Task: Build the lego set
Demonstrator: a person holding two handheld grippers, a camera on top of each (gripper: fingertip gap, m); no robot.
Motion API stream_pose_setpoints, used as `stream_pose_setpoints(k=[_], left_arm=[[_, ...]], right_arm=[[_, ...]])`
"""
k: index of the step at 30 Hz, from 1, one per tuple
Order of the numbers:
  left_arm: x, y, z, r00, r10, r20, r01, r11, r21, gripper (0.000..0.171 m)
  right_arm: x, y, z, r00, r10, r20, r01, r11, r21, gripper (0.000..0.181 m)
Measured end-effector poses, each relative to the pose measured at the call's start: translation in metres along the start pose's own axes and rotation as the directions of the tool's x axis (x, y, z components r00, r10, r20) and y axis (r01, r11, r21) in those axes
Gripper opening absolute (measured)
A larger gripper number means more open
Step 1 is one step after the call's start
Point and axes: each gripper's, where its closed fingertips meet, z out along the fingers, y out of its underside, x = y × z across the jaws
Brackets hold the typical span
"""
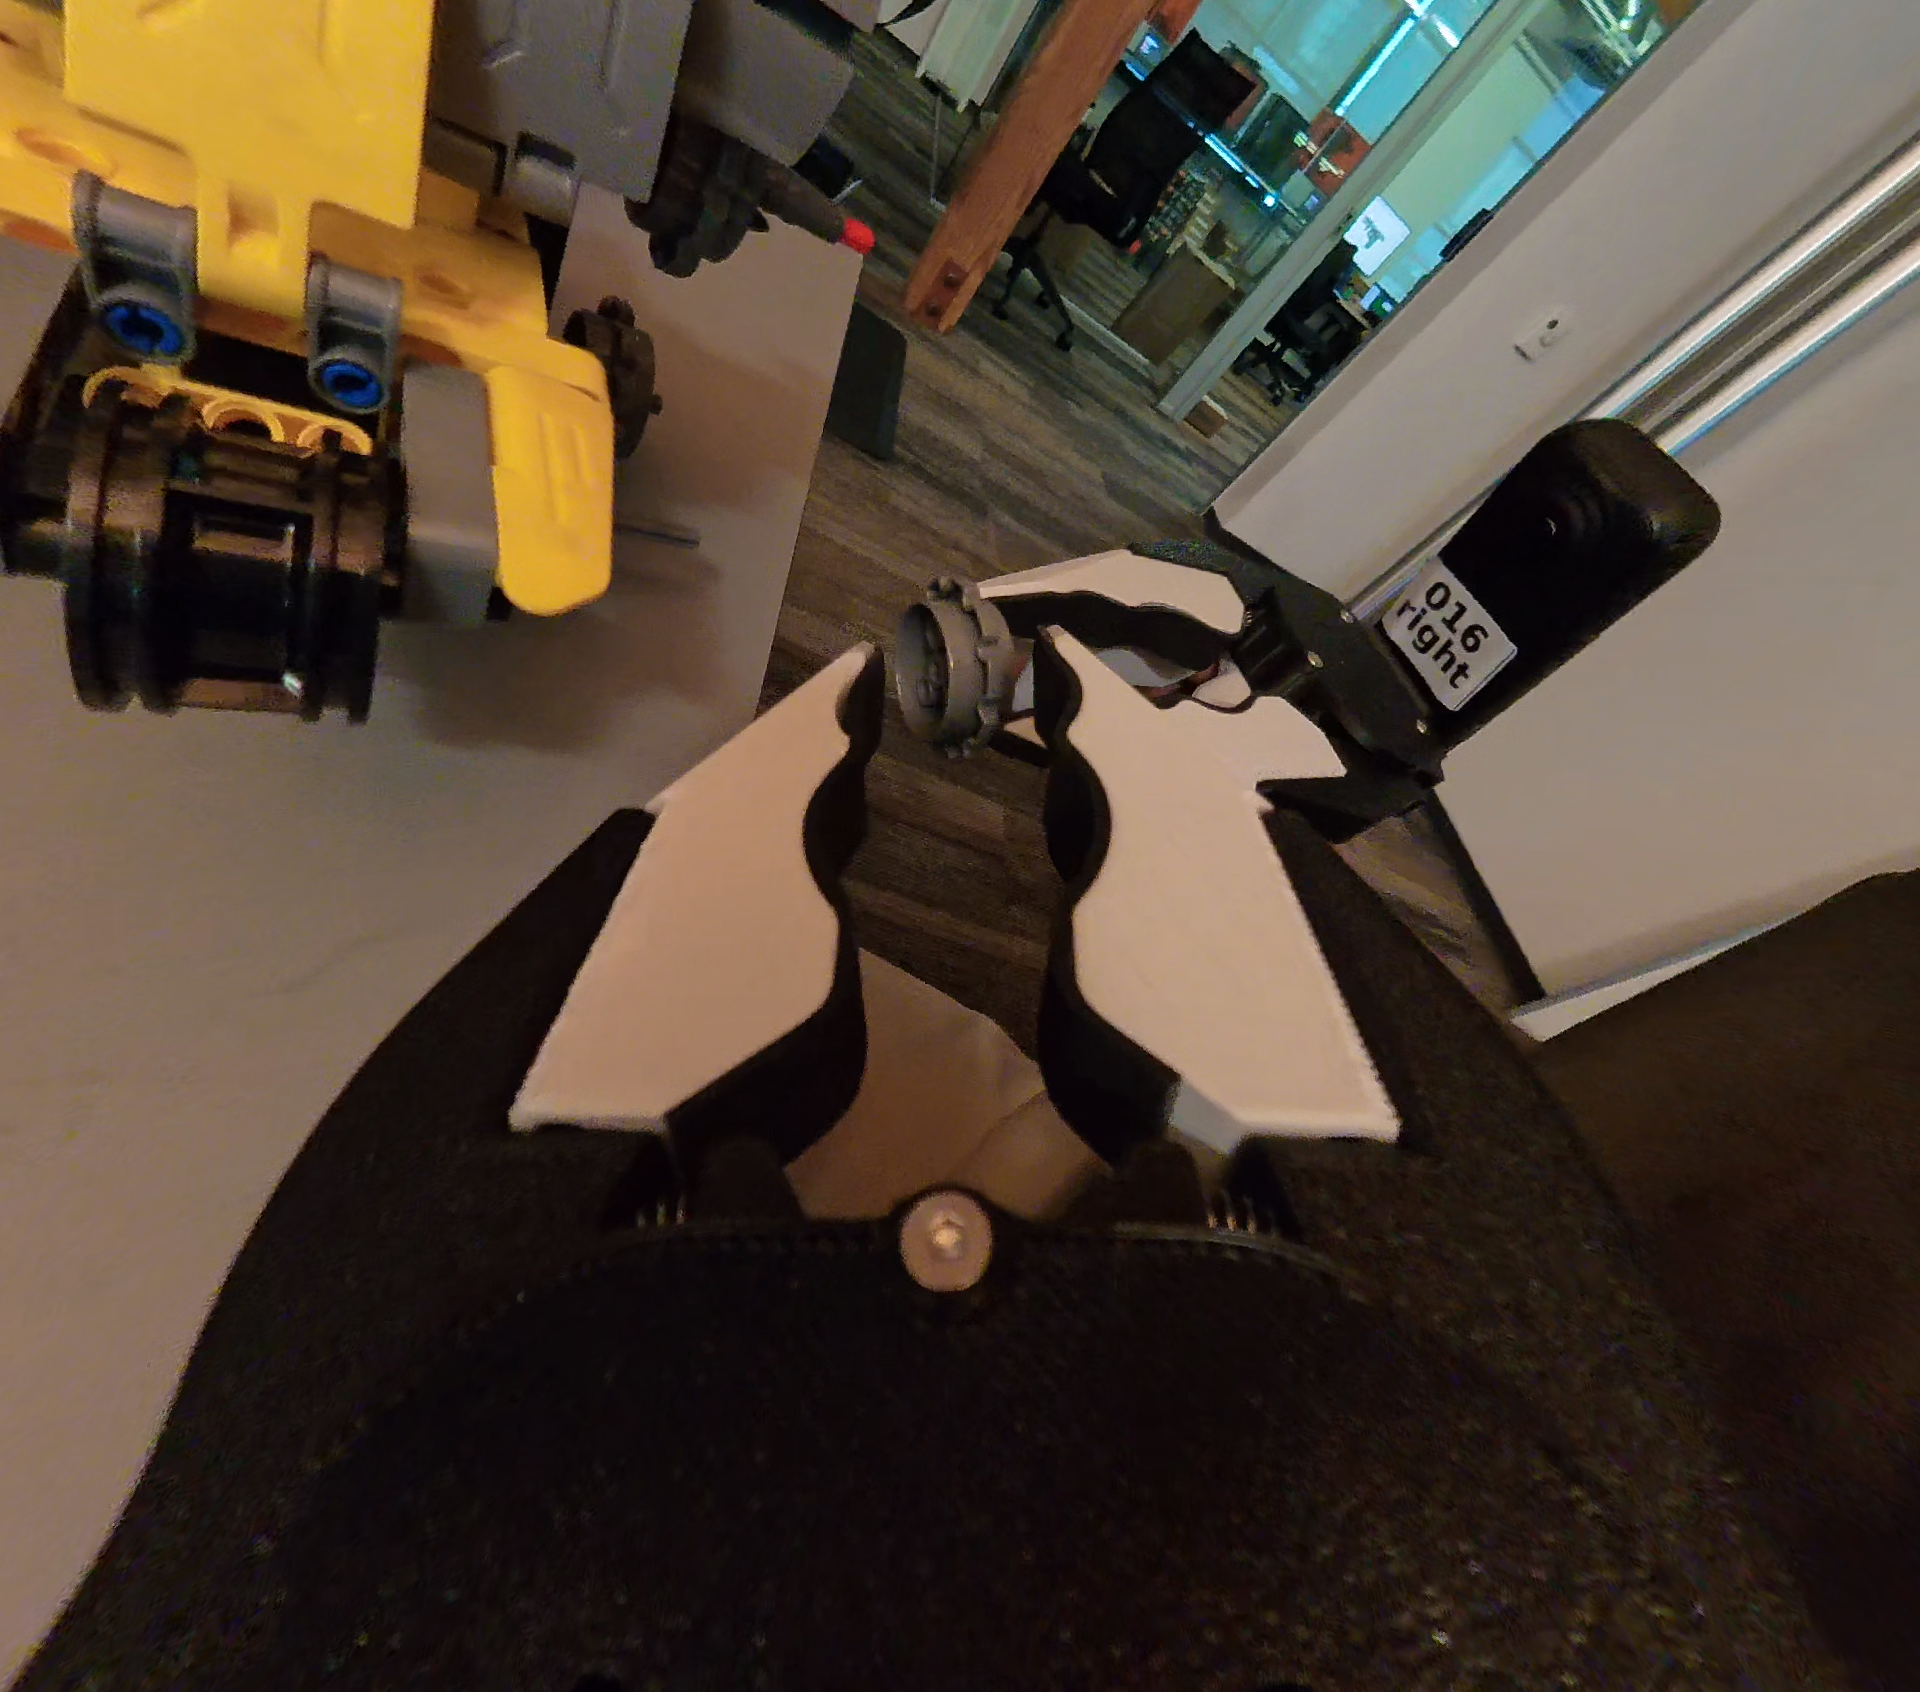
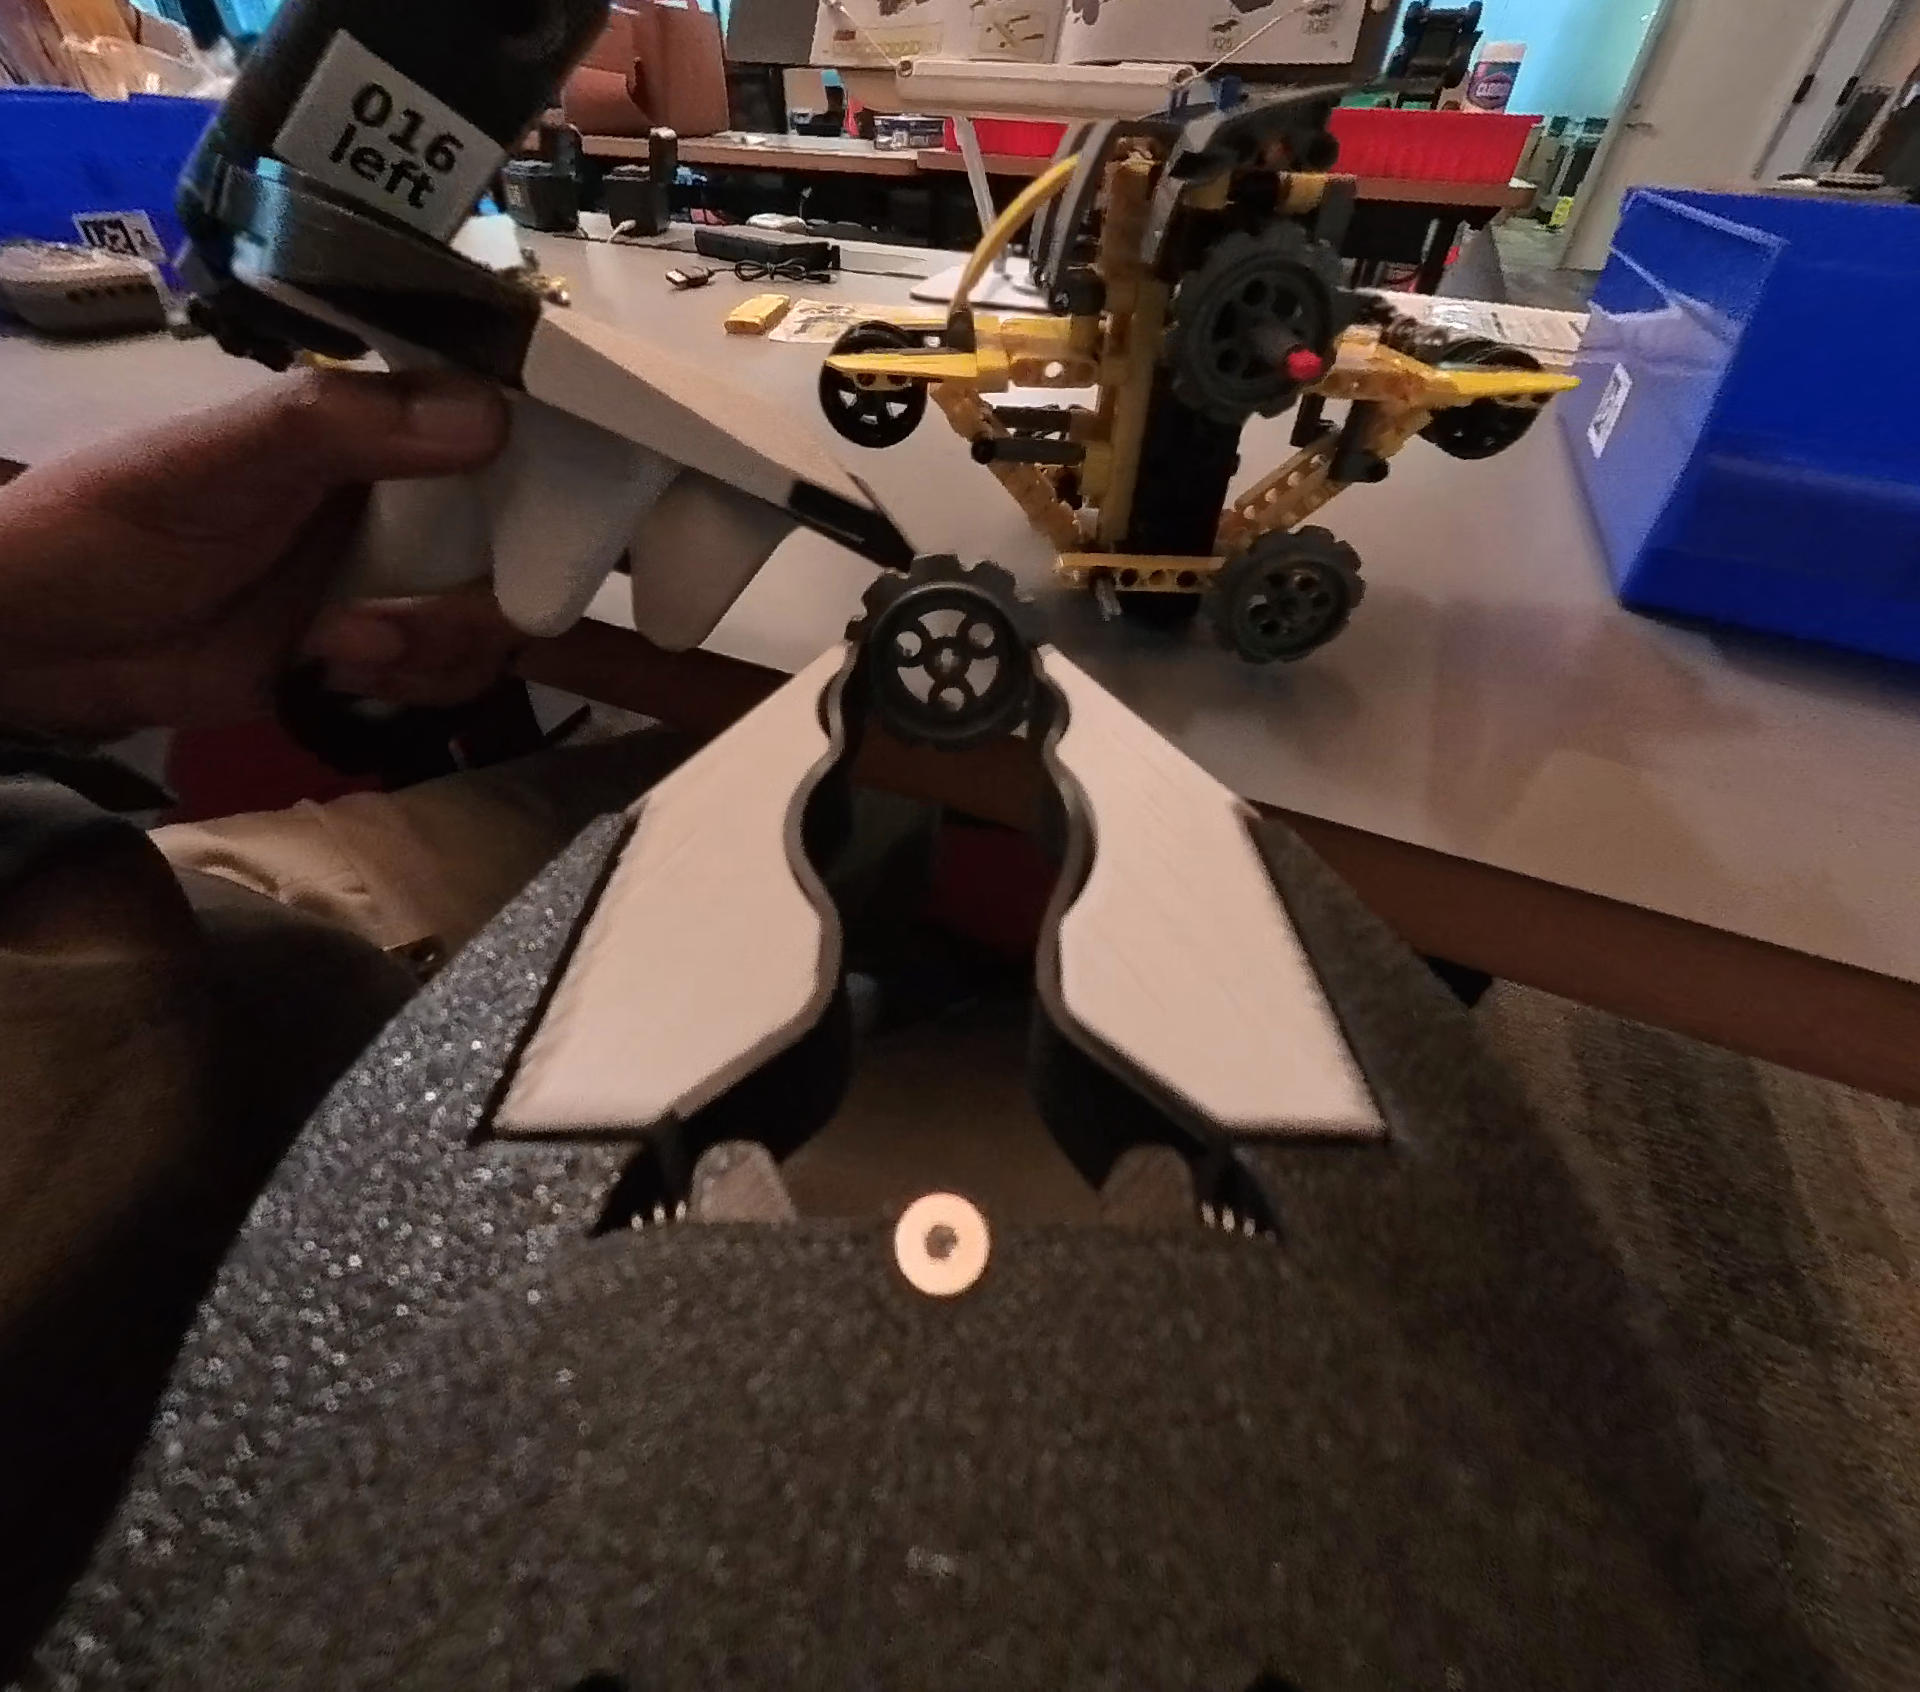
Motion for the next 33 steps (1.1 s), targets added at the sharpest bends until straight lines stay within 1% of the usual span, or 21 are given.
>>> stream_pose_setpoints(k=[5, 9, 13, 22, 26, 28, 29, 33], left_arm=[[-0.002, 0.001, -0.001, 0.999, -0.038, -0.007, 0.038, 0.999, -0.015, 0.023], [-0.004, 0.006, 0.002, 0.999, -0.041, 0.004, 0.041, 0.998, -0.051, 0.021], [-0.002, 0.01, 0.006, 0.999, -0.037, 0.001, 0.037, 0.996, -0.075, 0.021], [-0.003, 0.015, 0.009, 1.0, -0.026, 0.012, 0.027, 0.995, -0.099, 0.021], [-0.004, 0.018, 0.01, 1.0, -0.028, 0.012, 0.029, 0.994, -0.109, 0.021], [-0.004, 0.018, 0.01, 1.0, -0.025, 0.013, 0.027, 0.994, -0.111, 0.017], [-0.004, 0.018, 0.01, 1.0, -0.021, 0.015, 0.022, 0.994, -0.11, 0.011], [-0.005, 0.018, 0.008, 1.0, 0.006, 0.027, -0.002, 0.992, -0.125, 0.01]], right_arm=[[0.001, 0.005, 0.0, 0.996, -0.08, -0.034, 0.078, 0.995, -0.055, 0.031], [0.003, 0.012, 0.001, 0.986, -0.151, -0.065, 0.143, 0.983, -0.113, 0.031], [0.003, 0.014, 0.001, 0.98, -0.184, -0.077, 0.173, 0.976, -0.134, 0.031], [0.006, 0.013, 0.001, 0.983, -0.159, -0.097, 0.146, 0.981, -0.127, 0.031], [0.006, 0.012, 0.002, 0.988, -0.119, -0.096, 0.107, 0.987, -0.12, 0.031], [0.002, 0.01, 0.003, 0.992, -0.096, -0.083, 0.087, 0.991, -0.105, 0.031], [0.001, 0.009, 0.004, 0.993, -0.089, -0.078, 0.081, 0.992, -0.1, 0.031], [-0.001, 0.009, 0.005, 0.994, -0.086, -0.071, 0.079, 0.992, -0.101, 0.031]])
